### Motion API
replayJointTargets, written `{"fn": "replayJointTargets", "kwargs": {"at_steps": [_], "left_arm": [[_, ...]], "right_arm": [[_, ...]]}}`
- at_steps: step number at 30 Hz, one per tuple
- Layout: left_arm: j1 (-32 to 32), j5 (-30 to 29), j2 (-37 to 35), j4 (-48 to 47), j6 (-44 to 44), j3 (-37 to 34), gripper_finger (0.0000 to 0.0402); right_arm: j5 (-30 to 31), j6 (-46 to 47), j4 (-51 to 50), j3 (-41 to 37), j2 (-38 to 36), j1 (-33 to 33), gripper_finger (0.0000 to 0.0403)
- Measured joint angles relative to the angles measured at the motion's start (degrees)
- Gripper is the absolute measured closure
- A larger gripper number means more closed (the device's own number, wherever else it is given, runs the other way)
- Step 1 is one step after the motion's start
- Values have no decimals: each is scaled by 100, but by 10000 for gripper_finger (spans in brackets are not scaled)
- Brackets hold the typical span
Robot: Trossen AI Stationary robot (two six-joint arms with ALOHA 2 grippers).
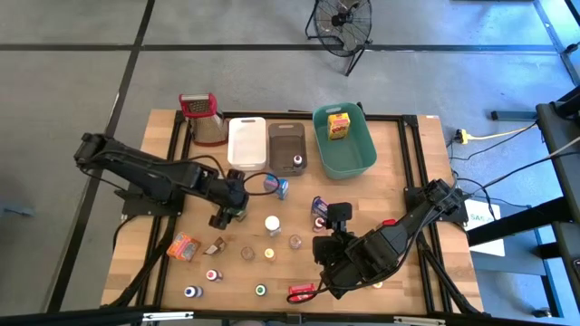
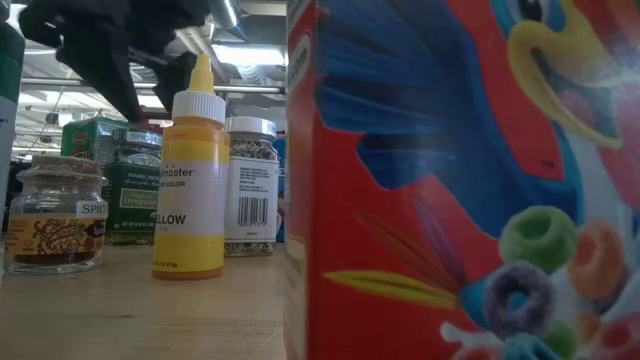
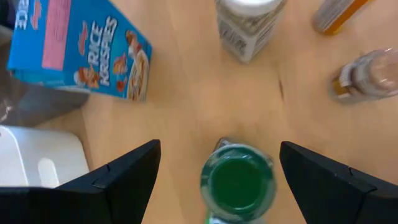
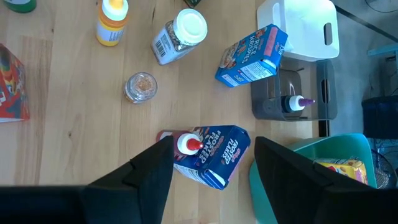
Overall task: Pick & Place Kitchen Items
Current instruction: Put the green spice bottle into the left white bin
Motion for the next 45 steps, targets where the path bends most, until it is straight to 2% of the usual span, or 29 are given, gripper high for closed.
{"fn": "replayJointTargets", "kwargs": {"at_steps": [14, 34, 45], "left_arm": [[152, 348, 118, -234, -5, 0, 76], [153, 326, 147, -234, 0, -87, 76], [152, 325, 830, -226, 97, -94, 76]], "right_arm": [[3, -1, -1, 0, 0, -7, 178], [20, -2, -1, 0, 0, -7, 178], [18, -4, -1, 0, 0, -9, 178]]}}
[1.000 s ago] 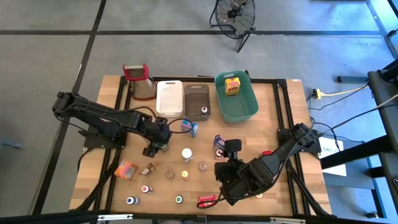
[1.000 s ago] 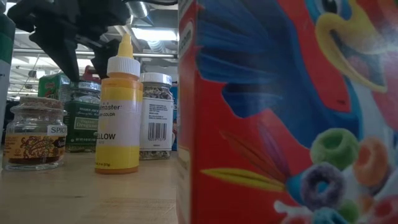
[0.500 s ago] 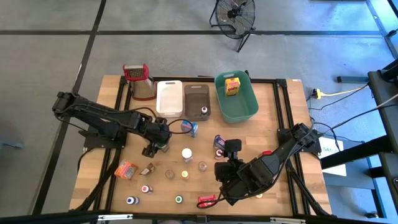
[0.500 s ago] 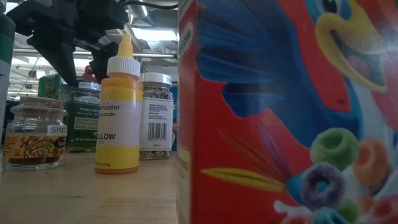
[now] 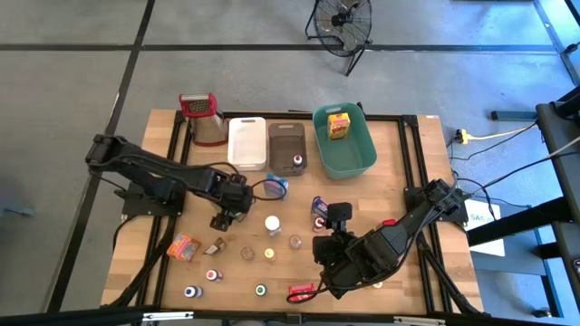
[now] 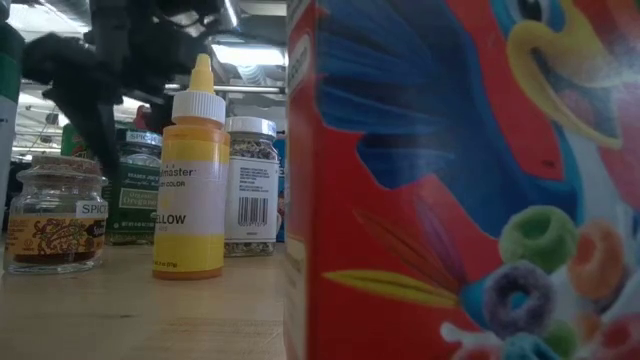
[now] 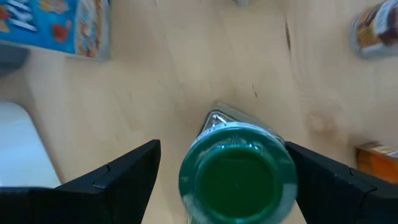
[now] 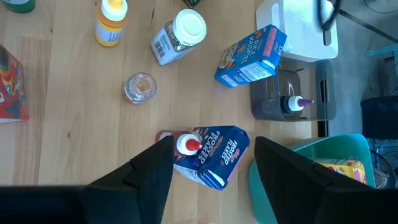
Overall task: Pick & Place Kitchen Items
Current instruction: Put the green spice bottle into the left white bin
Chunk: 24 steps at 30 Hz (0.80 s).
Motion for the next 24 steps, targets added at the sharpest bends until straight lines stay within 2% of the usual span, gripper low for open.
{"fn": "replayJointTargets", "kwargs": {"at_steps": [11, 15, 22, 24], "left_arm": [[0, -4, 500, 3, 334, 0, 83], [-1, 0, 543, 6, 483, 0, 111], [-1, 14, 537, 4, 550, 0, 189], [-1, 16, 537, 3, 604, 2, 191]], "right_arm": [[-2, -17, 0, 0, 0, 0, 178], [-9, -17, 0, 0, 0, 0, 178], [-17, -18, 0, 0, 0, 2, 178], [-17, -20, 0, 0, 0, 1, 178]]}}
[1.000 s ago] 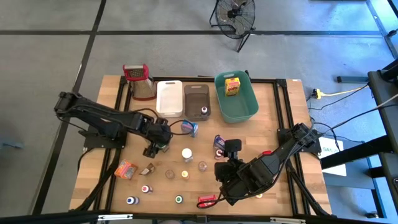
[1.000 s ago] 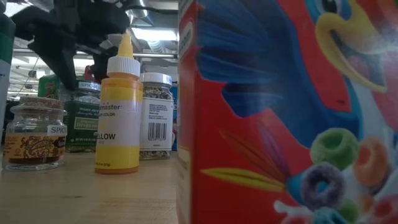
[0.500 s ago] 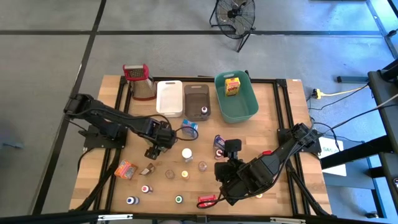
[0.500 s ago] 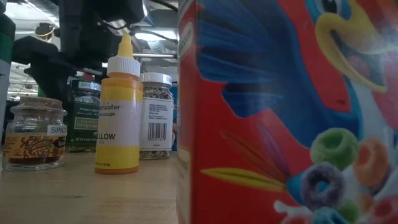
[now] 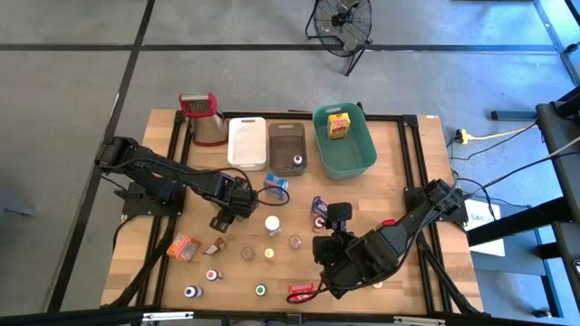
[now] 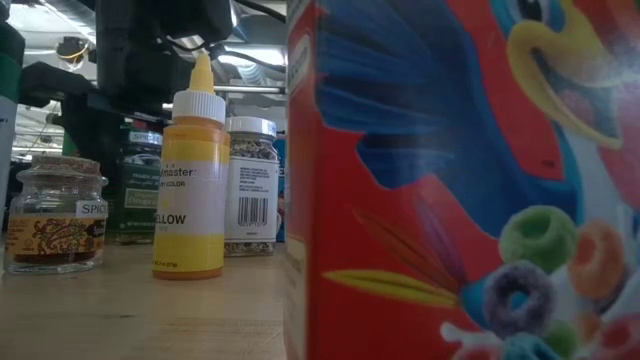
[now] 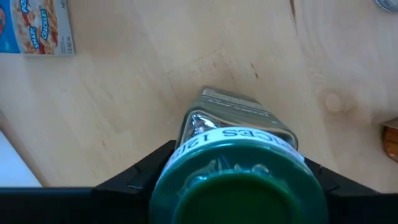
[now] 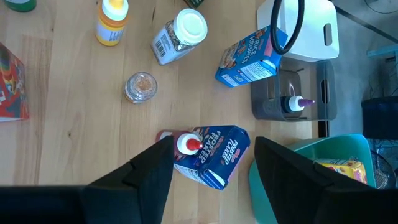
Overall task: Pick & Place Kitchen Items
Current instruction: Put the green spice bottle into the left white bin
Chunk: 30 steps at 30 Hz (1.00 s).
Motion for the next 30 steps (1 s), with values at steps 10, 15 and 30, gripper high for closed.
{"fn": "replayJointTargets", "kwargs": {"at_steps": [10, 15, 30], "left_arm": [[0, 0, 15, -91, -6, 269, 196], [0, 0, 13, -142, -5, 322, 198], [0, -256, 11, -839, -171, 643, 199]], "right_arm": [[2, -5, 2, 0, 0, -3, 178], [4, -15, 0, 0, 0, -3, 178], [22, -35, 0, 0, 0, -3, 178]]}}
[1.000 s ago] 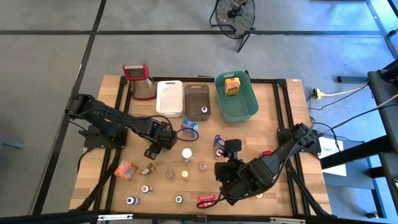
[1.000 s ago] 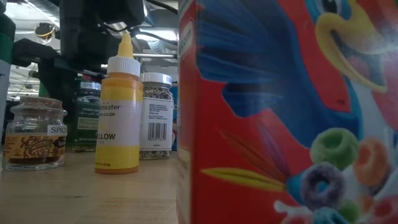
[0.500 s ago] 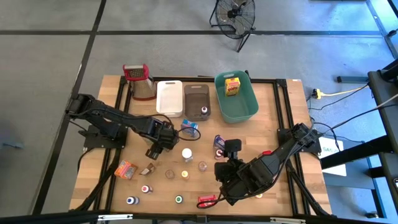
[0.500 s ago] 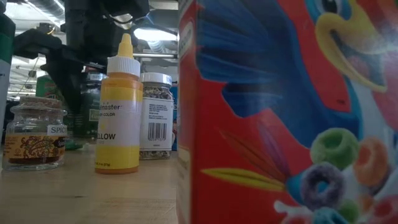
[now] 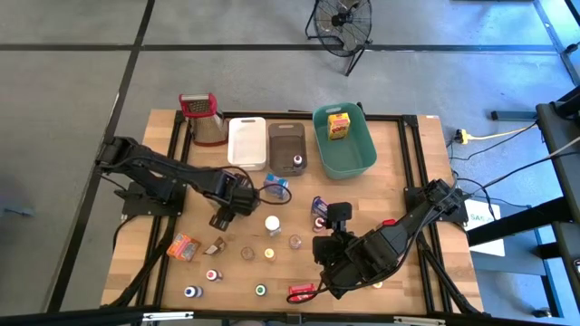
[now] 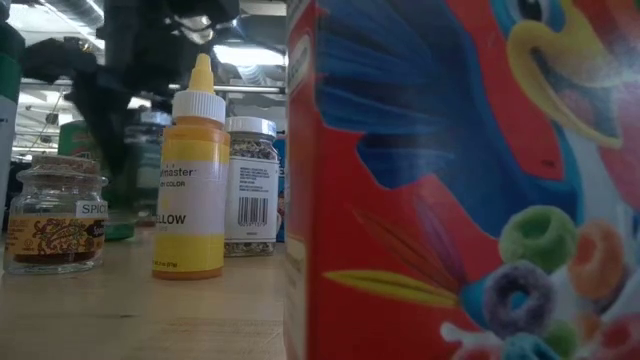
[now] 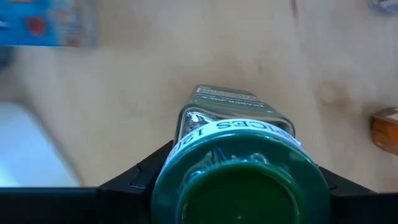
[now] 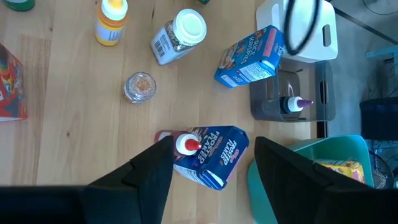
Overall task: Pick & Place Kitchen Items
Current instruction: Put the green spice bottle into the left white bin
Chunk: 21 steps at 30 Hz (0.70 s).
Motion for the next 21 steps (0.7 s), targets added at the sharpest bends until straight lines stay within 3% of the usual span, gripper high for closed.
{"fn": "replayJointTargets", "kwargs": {"at_steps": [14, 21], "left_arm": [[9, -728, -33, -1286, 214, 1554, 199], [470, -943, -33, -1897, 444, 2349, 199]], "right_arm": [[26, -22, 0, 0, 0, -2, 178], [26, -48, 0, 0, 0, -2, 178]]}}
